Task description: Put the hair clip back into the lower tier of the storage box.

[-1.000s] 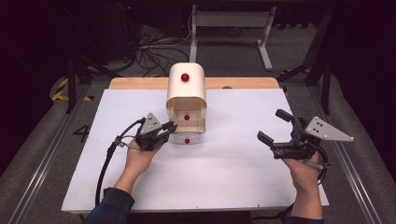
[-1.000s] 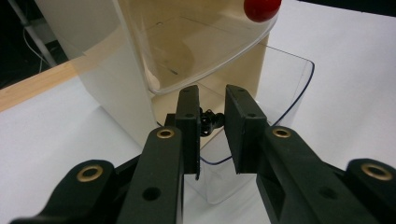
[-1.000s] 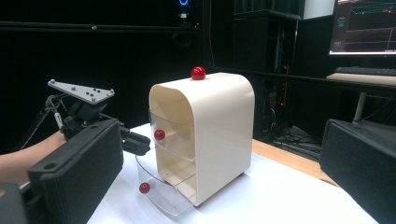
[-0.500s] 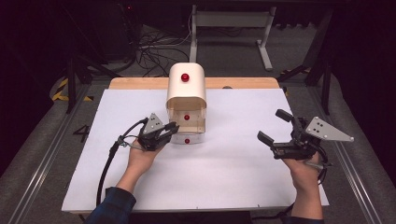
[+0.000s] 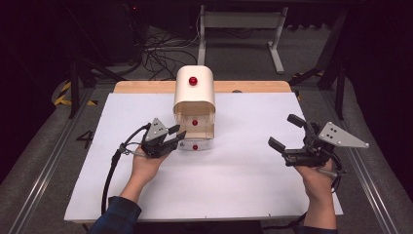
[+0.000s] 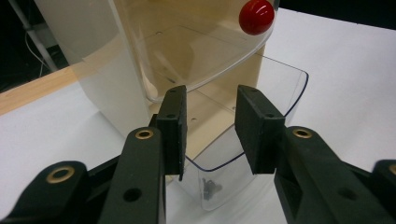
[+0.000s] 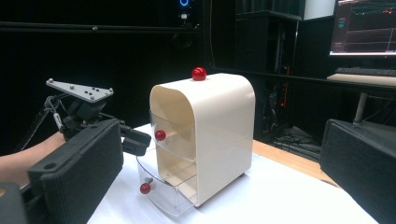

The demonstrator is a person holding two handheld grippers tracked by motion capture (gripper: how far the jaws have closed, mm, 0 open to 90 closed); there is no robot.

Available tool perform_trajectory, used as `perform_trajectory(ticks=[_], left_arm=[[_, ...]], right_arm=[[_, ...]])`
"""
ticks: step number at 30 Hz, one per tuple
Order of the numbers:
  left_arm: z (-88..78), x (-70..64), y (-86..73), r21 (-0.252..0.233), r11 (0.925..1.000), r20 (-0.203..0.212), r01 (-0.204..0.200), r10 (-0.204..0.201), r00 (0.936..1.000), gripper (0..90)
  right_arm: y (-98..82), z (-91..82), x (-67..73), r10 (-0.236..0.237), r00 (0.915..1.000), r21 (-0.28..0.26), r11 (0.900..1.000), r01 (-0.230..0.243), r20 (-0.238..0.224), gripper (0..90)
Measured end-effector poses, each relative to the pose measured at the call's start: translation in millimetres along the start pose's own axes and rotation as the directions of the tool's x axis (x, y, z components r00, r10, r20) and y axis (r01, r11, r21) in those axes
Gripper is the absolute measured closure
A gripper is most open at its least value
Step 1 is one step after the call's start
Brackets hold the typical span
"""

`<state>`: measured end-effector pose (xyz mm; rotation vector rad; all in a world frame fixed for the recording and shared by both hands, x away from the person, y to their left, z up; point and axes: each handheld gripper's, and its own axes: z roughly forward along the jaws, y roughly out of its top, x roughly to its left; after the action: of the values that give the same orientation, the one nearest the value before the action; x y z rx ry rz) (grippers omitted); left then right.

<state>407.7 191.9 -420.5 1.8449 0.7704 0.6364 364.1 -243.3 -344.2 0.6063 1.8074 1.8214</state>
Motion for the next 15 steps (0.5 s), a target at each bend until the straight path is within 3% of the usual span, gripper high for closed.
perform_trajectory(ticks=[15], left_arm=[[-15.6,4.0,0.9,-0.056,0.9978,-0.016,0.036,-0.037,0.9992,51.4]], right_arm=[[-0.7,1.0,0.2,0.001,1.0,0.004,1.0,-0.001,-0.002,0.2]])
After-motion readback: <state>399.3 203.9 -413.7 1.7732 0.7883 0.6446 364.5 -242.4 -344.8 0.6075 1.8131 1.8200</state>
